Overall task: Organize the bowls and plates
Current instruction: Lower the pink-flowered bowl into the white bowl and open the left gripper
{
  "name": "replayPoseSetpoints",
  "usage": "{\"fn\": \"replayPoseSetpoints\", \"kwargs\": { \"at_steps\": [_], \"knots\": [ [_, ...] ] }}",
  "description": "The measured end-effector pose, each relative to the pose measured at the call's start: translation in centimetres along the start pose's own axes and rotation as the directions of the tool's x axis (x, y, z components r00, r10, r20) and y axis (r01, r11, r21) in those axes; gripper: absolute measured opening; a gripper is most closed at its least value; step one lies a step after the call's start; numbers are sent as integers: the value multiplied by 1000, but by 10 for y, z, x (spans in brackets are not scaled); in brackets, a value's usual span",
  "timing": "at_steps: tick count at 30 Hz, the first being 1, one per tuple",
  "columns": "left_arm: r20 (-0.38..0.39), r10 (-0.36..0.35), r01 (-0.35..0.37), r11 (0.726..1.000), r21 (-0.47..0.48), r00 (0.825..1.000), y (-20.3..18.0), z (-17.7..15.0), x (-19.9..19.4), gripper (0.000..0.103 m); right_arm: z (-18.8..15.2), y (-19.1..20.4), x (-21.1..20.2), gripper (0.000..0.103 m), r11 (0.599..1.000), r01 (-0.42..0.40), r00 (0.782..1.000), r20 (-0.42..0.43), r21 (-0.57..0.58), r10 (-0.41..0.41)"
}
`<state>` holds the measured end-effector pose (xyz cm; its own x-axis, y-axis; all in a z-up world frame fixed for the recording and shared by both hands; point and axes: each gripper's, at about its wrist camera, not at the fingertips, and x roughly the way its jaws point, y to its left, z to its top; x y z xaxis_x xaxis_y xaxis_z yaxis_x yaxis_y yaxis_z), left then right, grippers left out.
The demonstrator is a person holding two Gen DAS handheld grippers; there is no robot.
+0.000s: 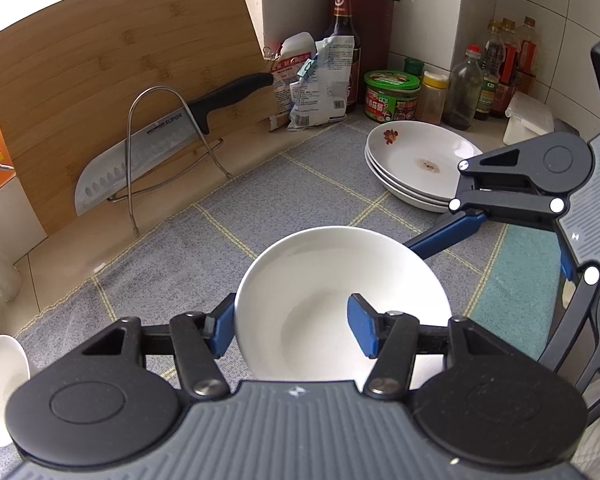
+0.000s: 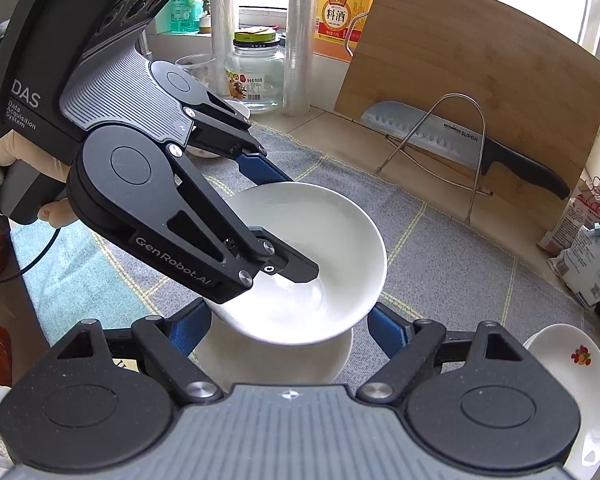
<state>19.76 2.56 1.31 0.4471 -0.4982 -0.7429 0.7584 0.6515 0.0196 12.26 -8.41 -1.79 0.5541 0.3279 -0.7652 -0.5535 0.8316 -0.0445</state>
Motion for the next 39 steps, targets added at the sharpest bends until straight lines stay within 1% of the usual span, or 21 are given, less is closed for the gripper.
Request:
{"fn": "replayPoseSetpoints", "kwargs": {
  "at_steps": [18,33,39],
  "knots": [
    [-37,-27,27,1000,9,999,-13,-10,10,57,-15,0,-1,89,999,-28,999,-37,43,30],
    [-40,-33,33,999,13,999,-15,-15,14,57,-17,0,5,89,999,-35,997,-63,39,37],
    [-21,-26,26,999,22,999,-14,-17,11,57,-18,-1,8,89,999,-37,997,-69,36,39]
  ]
}}
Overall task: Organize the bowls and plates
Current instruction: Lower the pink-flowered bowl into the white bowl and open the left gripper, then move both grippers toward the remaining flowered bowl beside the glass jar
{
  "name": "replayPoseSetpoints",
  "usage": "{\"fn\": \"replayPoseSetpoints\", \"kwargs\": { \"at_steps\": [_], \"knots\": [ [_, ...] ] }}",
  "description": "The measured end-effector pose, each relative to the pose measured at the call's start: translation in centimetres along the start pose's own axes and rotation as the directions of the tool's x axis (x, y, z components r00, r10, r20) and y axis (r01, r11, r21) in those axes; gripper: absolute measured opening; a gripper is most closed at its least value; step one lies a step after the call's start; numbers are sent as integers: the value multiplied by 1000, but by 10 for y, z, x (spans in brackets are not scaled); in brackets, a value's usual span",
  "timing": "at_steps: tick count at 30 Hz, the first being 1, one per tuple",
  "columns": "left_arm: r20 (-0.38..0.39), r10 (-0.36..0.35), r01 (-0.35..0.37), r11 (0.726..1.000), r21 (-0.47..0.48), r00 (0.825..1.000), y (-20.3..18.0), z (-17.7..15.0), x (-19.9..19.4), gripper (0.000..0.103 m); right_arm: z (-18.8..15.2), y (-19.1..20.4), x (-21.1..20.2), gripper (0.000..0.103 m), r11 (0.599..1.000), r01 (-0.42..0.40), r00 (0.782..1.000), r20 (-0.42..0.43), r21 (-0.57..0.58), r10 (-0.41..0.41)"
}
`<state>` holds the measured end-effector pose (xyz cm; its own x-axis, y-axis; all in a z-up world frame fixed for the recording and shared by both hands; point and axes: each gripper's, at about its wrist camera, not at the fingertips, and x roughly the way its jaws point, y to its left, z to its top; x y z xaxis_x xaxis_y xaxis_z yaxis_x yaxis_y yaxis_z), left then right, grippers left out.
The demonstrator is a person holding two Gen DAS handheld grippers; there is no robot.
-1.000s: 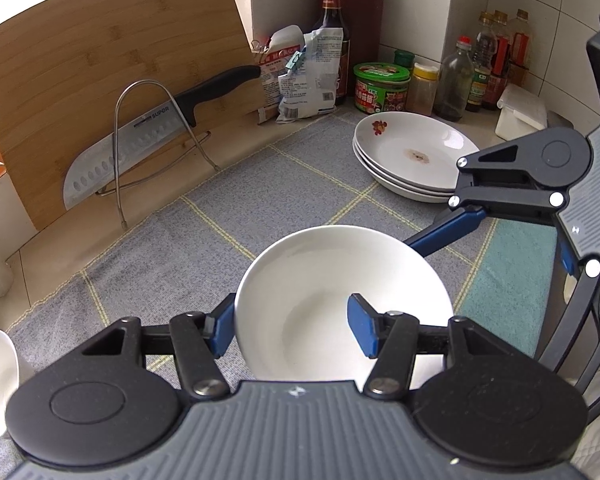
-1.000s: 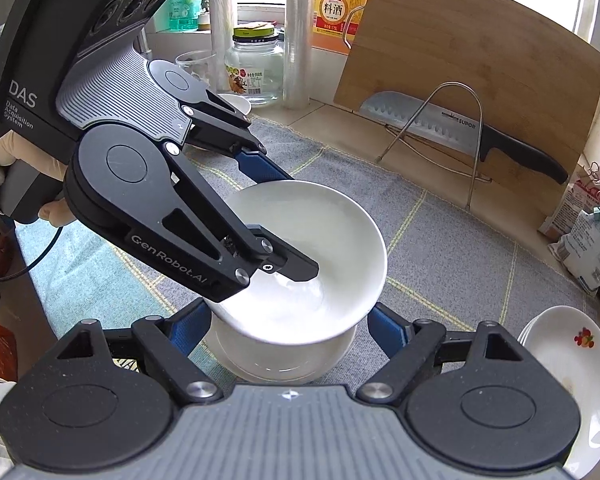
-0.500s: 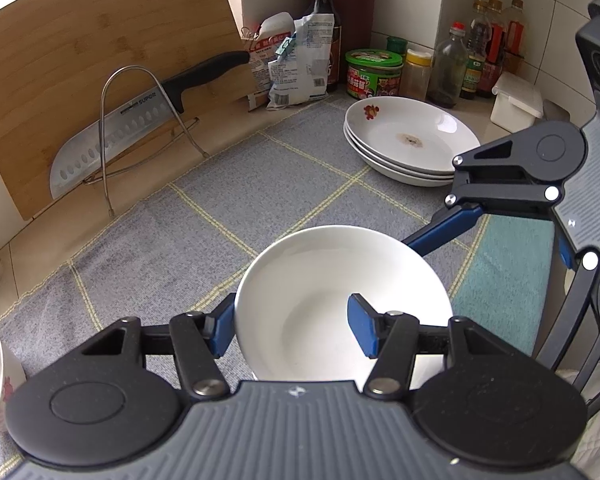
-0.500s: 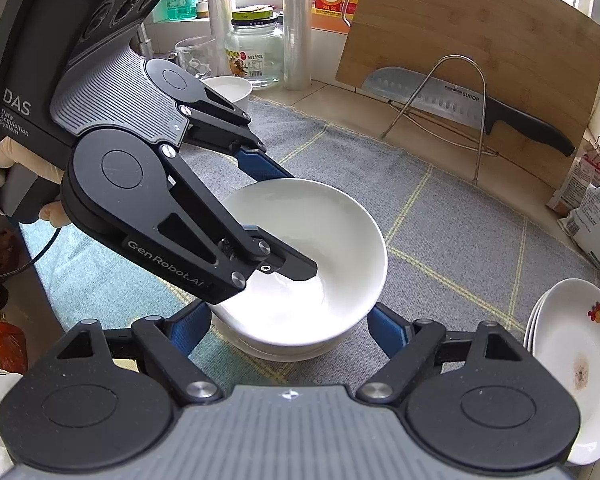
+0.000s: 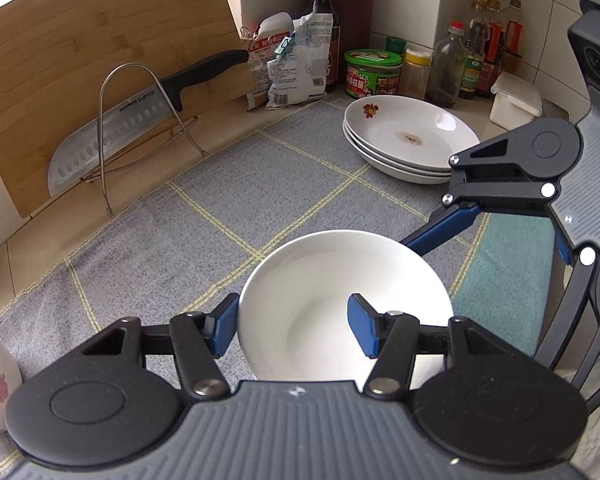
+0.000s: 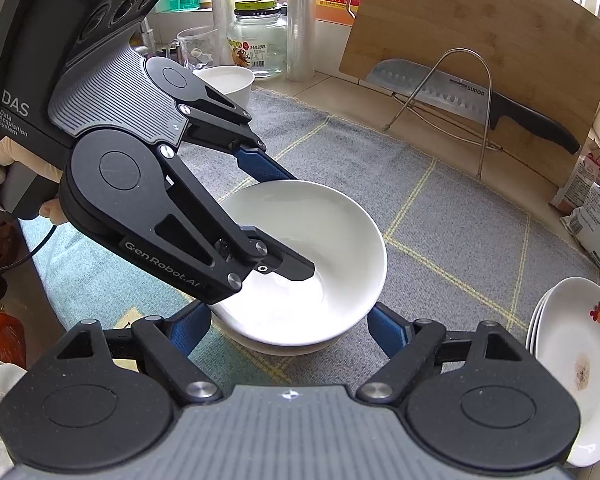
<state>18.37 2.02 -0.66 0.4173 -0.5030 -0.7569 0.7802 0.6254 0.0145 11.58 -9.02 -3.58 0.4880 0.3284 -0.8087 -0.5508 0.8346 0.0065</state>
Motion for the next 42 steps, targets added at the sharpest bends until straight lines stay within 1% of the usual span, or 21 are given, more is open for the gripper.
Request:
{"fn": "replayPoseSetpoints", "kwargs": {
  "at_steps": [3,6,7,8,10,13,15,16,17,21,25,28,30,34,37,40,42],
  "knots": [
    [8,5,-5,1000,4,1000,0,0,-2,60,1,1,1,89,1000,-2,1000,2,-1,2],
    [23,-7,7,1000,2,1000,0,-1,-5,64,2,3,2,90,1000,3,1000,2,-11,-3],
    [27,-2,2,1000,-2,1000,1,-2,-6,66,2,3,2,98,1000,2,1000,8,-11,-2],
    [32,4,-4,1000,-8,999,1,-3,-8,69,1,3,0,103,1000,4,1000,23,-9,-4],
    [43,14,-13,999,-32,999,4,-7,-12,71,1,1,-4,103,1000,-8,999,35,1,8],
    [62,39,-34,997,-75,997,9,-12,-20,73,0,-1,-6,103,1000,2,999,43,15,-3],
    [77,71,-63,993,-102,995,11,-18,-27,76,-1,-3,-10,103,999,10,999,52,30,-11],
    [84,87,-76,990,-120,993,12,-21,-31,82,-2,-5,-11,103,999,13,998,58,40,-16],
    [92,102,-89,987,-136,991,13,-24,-35,84,-3,-7,-14,103,999,17,998,66,51,-21],
    [98,160,-139,972,-190,982,12,-39,-47,85,-9,-17,-23,103,994,54,994,92,99,-63],
    [90,189,-164,959,-232,978,8,-53,-49,85,-18,-30,-24,103,984,83,991,91,157,-98],
    [94,191,-161,951,-263,977,6,-59,-51,85,-22,-35,-21,103,980,86,991,83,181,-102],
    [103,210,-175,946,-274,972,4,-61,-56,85,-24,-35,-21,103,977,81,991,86,195,-99],
    [127,217,-168,934,-316,968,8,-66,-64,85,-26,-37,-16,103,976,73,993,79,206,-91],
    [139,234,-177,926,-335,962,11,-71,-69,85,-28,-37,-13,103,972,83,992,72,219,-101],
    [133,247,-186,916,-357,960,19,-78,-72,86,-28,-38,-11,103,969,84,993,66,234,-102],
    [124,262,-201,907,-369,957,25,-82,-72,86,-27,-36,-10,103,967,102,991,60,233,-119]
  ]
}}
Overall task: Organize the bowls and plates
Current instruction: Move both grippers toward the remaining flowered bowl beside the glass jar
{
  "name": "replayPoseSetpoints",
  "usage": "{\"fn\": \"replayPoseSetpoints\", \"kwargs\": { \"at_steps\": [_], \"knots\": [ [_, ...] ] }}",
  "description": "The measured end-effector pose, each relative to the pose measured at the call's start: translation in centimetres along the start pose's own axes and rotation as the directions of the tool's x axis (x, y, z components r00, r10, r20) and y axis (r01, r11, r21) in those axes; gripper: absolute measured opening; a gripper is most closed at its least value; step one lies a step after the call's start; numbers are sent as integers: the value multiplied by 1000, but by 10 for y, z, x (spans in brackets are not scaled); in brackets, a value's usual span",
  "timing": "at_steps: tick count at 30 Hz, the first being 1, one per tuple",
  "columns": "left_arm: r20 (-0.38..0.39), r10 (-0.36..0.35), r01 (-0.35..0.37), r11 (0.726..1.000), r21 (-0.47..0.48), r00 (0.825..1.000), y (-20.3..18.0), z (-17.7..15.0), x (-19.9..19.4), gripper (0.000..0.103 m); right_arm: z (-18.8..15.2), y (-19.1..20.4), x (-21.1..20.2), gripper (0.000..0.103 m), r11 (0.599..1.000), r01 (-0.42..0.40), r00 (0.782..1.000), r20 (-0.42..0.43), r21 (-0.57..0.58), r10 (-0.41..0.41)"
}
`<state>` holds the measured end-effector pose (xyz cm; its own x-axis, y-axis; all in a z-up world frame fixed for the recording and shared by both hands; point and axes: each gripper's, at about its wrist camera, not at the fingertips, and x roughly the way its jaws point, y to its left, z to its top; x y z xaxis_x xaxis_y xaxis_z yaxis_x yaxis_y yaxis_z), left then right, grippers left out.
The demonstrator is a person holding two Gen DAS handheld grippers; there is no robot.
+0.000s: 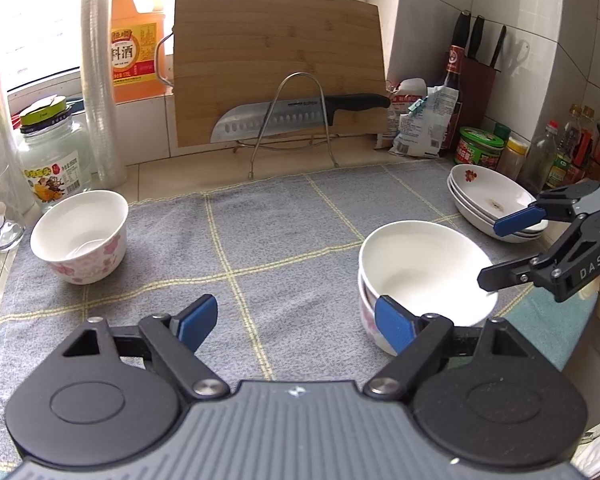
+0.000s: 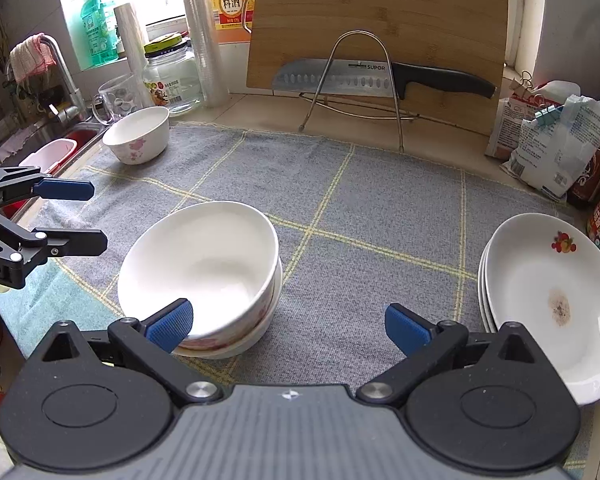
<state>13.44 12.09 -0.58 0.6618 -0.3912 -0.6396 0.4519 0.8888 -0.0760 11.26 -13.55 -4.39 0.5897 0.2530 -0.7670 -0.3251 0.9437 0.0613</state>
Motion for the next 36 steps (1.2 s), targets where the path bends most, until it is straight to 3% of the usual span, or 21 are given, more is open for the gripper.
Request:
{"fn": "replayPoseSetpoints", "kwargs": {
  "at_steps": [9,12,16,26,36],
  "knots": [
    [-43,150,-151,988,-30,988,53,-16,15,86,24,23,-2,103,1000,19,999,38,-20,-19],
    [-59,183,-186,981,-55,981,76,-21,23,96,35,39,2,103,998,29,999,44,-50,-27],
    [-78,219,-225,972,-74,973,104,-23,35,97,51,66,14,103,995,25,999,44,-95,-21],
    [-20,237,-238,970,-55,971,130,-13,50,97,95,121,52,103,975,-26,999,20,-222,32],
    [31,255,-254,967,-29,966,139,-5,63,97,138,142,94,103,959,-108,994,-24,-261,105]
  ]
}}
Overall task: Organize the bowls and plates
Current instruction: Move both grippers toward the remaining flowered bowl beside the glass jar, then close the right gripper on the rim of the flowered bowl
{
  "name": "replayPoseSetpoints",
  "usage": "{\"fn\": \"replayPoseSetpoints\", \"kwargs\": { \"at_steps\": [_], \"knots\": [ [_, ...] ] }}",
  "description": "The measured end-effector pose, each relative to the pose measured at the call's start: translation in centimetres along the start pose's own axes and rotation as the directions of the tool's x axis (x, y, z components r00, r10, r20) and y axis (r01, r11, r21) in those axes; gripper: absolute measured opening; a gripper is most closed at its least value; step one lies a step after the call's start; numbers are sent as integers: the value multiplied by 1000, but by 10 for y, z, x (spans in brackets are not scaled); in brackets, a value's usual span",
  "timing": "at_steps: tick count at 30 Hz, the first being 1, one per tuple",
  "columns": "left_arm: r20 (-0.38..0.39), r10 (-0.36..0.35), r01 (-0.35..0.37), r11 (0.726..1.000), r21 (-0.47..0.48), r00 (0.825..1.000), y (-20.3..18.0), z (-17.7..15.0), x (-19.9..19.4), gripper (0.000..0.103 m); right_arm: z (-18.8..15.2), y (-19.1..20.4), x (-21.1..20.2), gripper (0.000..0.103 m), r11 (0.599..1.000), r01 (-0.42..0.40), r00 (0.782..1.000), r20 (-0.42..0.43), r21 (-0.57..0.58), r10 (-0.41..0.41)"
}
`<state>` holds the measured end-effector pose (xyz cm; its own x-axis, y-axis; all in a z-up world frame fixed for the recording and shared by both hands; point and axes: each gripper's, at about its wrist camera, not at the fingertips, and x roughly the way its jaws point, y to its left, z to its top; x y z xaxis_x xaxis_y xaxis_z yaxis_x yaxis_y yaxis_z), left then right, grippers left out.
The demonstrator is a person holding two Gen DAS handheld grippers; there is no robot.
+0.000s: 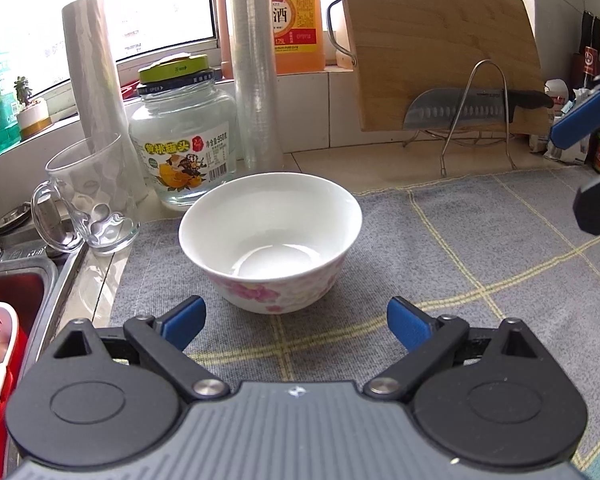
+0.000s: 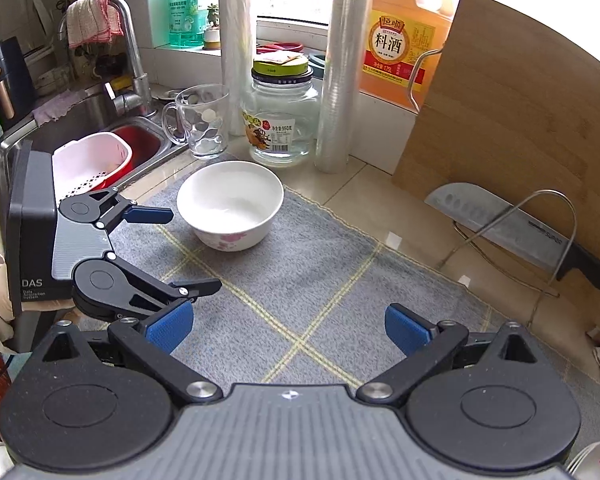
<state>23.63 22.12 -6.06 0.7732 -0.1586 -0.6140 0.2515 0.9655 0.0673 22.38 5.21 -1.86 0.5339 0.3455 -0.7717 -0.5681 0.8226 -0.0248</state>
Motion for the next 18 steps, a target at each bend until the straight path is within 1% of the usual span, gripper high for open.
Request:
{"fn": "replayPoseSetpoints", "kwargs": {
  "at_steps": [7,14,18],
  "knots": [
    [26,1,-2,1000,15,1000,5,3,8,97,29,2,31,103,999,-41,999,-10,-9,41],
    [49,-10,9,1000,23,999,11,7,14,97,50,8,58,103,996,-81,996,-25,-36,80],
    [61,-8,7,1000,26,998,12,8,16,97,62,8,75,103,992,-122,992,-35,-41,120]
  ]
}}
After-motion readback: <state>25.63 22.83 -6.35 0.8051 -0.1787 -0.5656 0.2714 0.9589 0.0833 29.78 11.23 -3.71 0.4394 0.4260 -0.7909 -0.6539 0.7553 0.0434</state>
